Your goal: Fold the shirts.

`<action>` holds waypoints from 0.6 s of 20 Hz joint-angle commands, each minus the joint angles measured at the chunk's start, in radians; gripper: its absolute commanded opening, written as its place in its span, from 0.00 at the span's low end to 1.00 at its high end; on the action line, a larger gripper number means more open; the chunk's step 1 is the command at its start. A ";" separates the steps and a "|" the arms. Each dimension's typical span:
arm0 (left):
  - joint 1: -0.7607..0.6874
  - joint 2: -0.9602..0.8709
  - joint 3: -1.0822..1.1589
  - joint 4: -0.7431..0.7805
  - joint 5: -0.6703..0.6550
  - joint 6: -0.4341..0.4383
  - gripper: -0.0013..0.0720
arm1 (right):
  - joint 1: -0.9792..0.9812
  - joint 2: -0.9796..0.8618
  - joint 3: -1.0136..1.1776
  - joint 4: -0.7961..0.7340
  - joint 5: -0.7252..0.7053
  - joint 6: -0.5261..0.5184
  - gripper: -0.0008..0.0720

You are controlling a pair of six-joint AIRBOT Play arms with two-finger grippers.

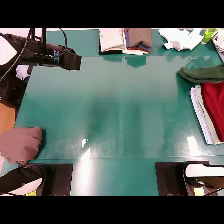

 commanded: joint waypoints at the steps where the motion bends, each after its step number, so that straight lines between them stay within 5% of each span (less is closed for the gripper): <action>1: -0.005 0.000 0.000 -0.001 0.013 -0.018 0.06 | -0.086 -0.001 0.006 0.060 -0.016 -0.040 0.04; 12: -0.005 0.000 0.000 -0.001 -0.042 -0.027 0.06 | -0.096 0.064 0.318 0.049 0.050 -0.068 0.03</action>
